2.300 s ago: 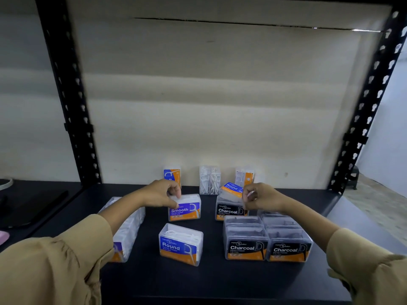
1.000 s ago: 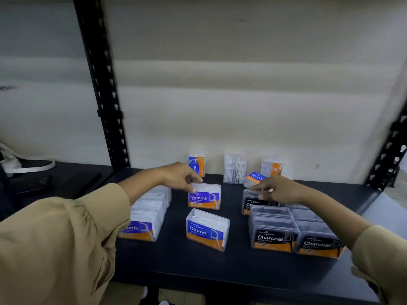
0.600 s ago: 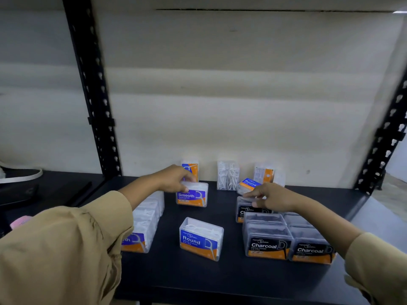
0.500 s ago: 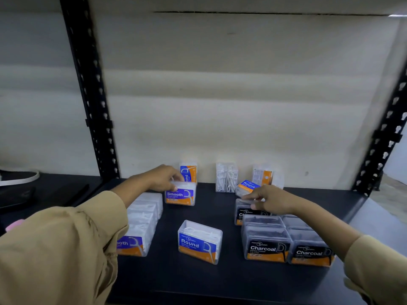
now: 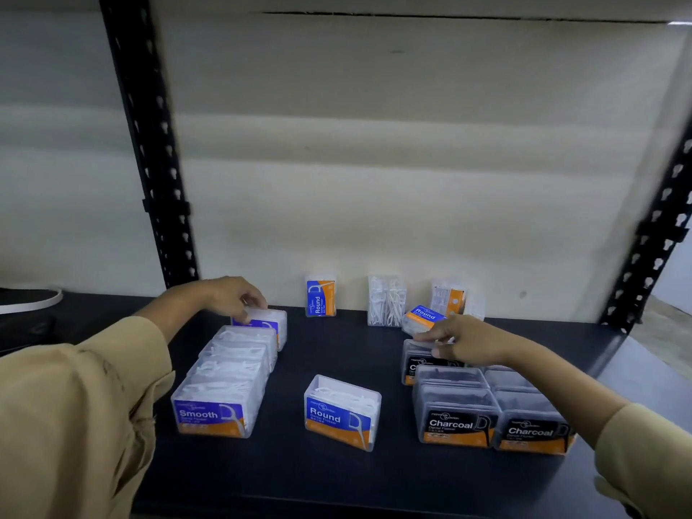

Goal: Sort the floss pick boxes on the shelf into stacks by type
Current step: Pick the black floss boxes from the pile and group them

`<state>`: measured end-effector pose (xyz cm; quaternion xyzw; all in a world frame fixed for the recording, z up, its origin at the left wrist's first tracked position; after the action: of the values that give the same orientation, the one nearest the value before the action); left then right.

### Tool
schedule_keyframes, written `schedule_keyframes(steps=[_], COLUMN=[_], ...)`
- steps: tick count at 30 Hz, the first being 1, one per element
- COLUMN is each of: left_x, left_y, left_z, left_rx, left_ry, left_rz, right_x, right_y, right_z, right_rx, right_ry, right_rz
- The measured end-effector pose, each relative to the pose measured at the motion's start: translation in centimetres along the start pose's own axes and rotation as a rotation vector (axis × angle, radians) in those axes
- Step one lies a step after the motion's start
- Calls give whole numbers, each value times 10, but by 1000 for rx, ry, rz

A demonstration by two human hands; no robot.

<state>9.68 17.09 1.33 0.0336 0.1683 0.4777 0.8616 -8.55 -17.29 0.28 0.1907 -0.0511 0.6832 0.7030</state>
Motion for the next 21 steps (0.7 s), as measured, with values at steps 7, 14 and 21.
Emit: schedule_keyframes(steps=[7,14,21], left_x=[2,-2,-11], left_y=[5,8,11], left_z=[-1,-2,-4], left_rx=[22,58,76], left_ry=[24,13,-4], left_rz=[23,56,71], right_x=[1,-1,-1], right_y=[4,11,16], right_z=[1,0,1], right_rx=[12,19,12], right_ry=[12,-31,-18], right_rz=[-17,3,10])
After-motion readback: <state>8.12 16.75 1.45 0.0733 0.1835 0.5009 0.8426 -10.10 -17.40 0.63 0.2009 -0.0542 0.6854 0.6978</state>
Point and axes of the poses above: each hand's wrist, its own y-axis away from the middle knuckle, its own z-axis out of the back of the hand, x = y × z, the point moved 1 cm from there along -y, towards the middle knuckle, and after that the axes turned 3 degrees about -z, right-handed, at the moved point
